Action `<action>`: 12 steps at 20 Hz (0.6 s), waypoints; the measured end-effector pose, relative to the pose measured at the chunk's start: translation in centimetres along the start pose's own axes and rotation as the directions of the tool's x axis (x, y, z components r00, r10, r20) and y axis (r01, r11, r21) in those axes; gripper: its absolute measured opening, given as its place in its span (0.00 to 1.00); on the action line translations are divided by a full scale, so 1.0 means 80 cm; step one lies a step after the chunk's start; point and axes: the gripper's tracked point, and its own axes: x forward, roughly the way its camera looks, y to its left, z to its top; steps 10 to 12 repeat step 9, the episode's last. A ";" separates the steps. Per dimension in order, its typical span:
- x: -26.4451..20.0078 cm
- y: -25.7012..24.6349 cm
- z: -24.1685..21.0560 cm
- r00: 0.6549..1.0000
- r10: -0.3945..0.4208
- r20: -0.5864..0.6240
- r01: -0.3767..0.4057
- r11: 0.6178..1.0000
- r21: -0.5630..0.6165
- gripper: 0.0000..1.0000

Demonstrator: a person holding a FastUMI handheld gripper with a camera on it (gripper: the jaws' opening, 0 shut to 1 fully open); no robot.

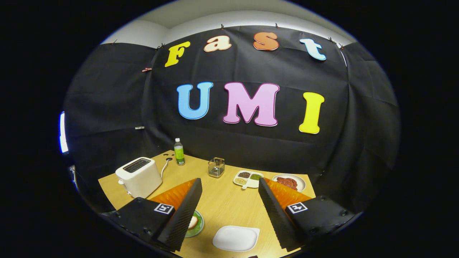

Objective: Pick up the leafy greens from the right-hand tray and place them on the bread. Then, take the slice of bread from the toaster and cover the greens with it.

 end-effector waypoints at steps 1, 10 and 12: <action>-0.003 -0.005 0.001 1.000 -0.001 0.006 0.001 1.000 -0.007 0.98; -0.033 -0.039 -0.005 0.999 -0.031 0.034 0.033 0.998 -0.053 0.98; -0.033 -0.039 -0.005 0.999 -0.031 0.034 0.033 0.998 -0.053 0.98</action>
